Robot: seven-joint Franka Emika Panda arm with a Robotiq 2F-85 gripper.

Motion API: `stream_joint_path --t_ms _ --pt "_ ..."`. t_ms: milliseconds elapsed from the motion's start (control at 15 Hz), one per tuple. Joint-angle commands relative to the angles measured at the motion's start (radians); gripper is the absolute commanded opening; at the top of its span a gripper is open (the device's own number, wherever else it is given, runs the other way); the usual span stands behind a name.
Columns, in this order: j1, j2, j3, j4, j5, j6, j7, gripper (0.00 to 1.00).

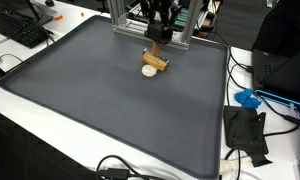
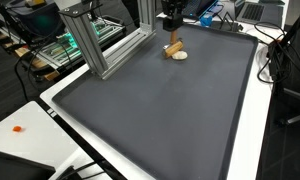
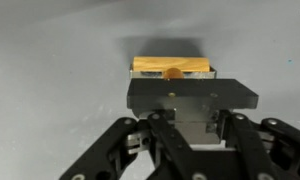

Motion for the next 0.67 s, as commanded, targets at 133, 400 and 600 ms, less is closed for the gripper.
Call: stream_joint_path --t_ms 133,400,600 --pt "0.023 0.005 -0.015 -0.011 -0.035 0.102 -0.075 0.22" --pt "0.025 -0.014 -0.016 -0.004 -0.035 0.072 -0.209 0.22" --pt "0.023 -0.023 -0.017 0.003 -0.021 0.061 -0.328 0.22"
